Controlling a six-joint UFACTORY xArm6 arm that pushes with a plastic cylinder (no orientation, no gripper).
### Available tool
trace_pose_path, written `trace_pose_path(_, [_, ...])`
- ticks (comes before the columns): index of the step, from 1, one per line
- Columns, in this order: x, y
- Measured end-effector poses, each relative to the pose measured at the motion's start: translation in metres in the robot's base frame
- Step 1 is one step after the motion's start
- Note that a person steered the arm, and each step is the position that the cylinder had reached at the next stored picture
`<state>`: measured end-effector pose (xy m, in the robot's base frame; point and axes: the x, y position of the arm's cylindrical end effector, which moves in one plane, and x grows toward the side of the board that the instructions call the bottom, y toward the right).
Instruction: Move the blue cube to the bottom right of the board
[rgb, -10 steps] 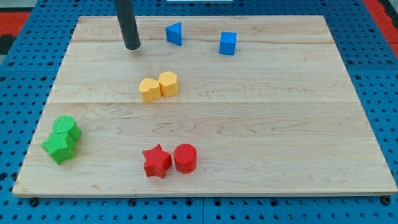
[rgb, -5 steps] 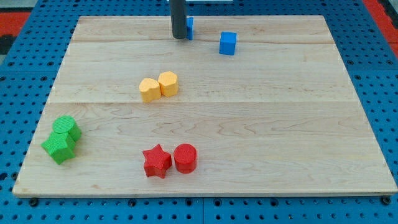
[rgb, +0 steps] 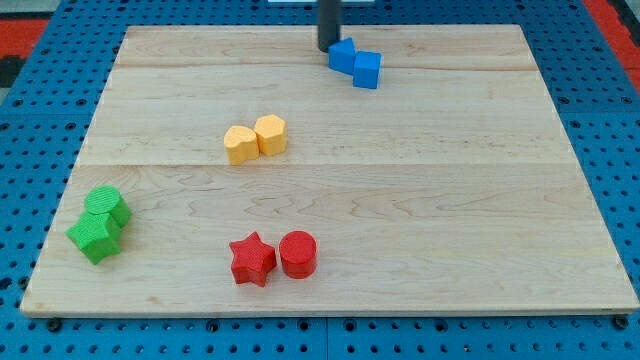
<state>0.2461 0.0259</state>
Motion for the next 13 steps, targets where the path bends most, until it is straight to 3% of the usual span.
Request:
trace_pose_path(2, [0.066, 0.073])
trace_pose_path(5, [0.037, 0.133])
trace_pose_path(7, [0.143, 0.187])
trace_pose_path(8, [0.166, 0.187])
trace_pose_path(10, [0.156, 0.14])
trace_pose_path(13, [0.242, 0.148])
